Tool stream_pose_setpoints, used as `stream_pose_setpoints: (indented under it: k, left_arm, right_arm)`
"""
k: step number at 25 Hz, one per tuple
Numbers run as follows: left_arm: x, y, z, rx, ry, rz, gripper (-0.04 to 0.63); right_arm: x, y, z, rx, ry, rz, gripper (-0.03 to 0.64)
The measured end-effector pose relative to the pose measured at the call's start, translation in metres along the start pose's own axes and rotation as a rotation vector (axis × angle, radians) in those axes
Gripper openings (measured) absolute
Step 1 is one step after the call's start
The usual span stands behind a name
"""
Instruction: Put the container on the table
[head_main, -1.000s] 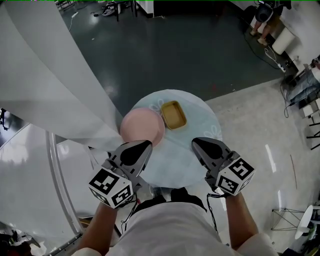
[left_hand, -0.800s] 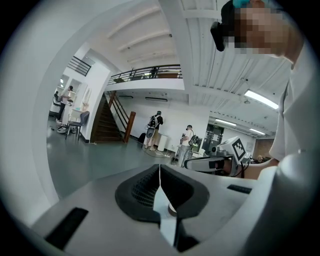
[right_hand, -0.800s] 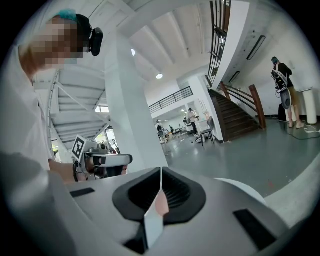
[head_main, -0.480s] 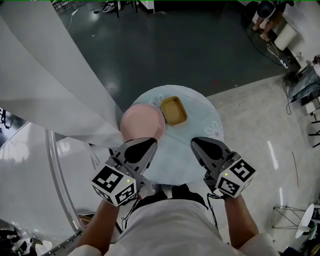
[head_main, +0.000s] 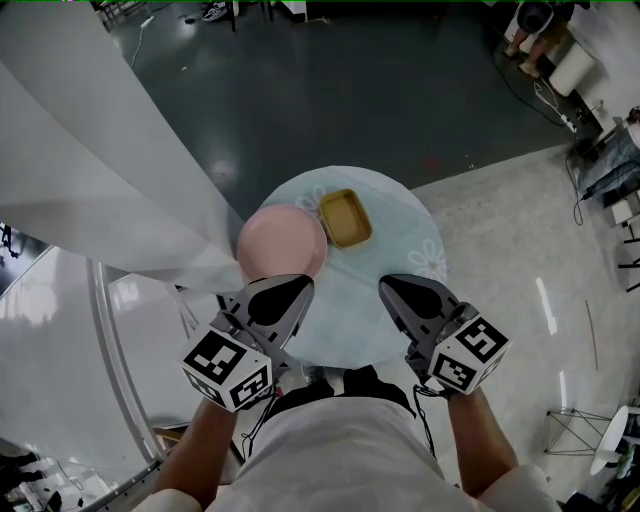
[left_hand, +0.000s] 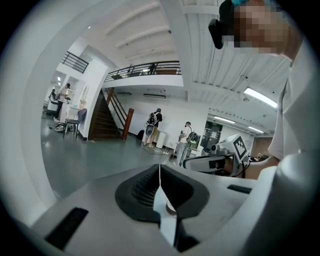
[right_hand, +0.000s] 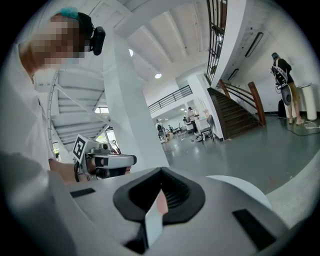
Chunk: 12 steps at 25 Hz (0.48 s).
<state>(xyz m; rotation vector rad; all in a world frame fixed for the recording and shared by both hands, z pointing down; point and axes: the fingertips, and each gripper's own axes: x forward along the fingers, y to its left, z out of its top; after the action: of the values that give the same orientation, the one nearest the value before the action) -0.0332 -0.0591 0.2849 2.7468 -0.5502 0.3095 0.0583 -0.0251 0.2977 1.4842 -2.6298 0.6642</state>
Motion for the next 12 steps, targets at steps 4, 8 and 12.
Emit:
stream_pose_setpoints:
  k: [4, 8, 12]
  left_arm:
    - [0.003, -0.002, -0.0023, 0.004, 0.002, -0.001, 0.028]
    - [0.0044, -0.0032, -0.0026, 0.003, 0.0, -0.001, 0.028]
    - [0.0054, -0.0052, -0.0045, 0.0, 0.002, 0.002, 0.028]
  right_arm:
    - [-0.0015, -0.0022, -0.0025, -0.003, 0.003, 0.0, 0.023]
    - [-0.0033, -0.0037, -0.0034, -0.003, 0.004, -0.001, 0.023]
    - [-0.0064, -0.0053, -0.0052, 0.0, 0.003, -0.003, 0.023]
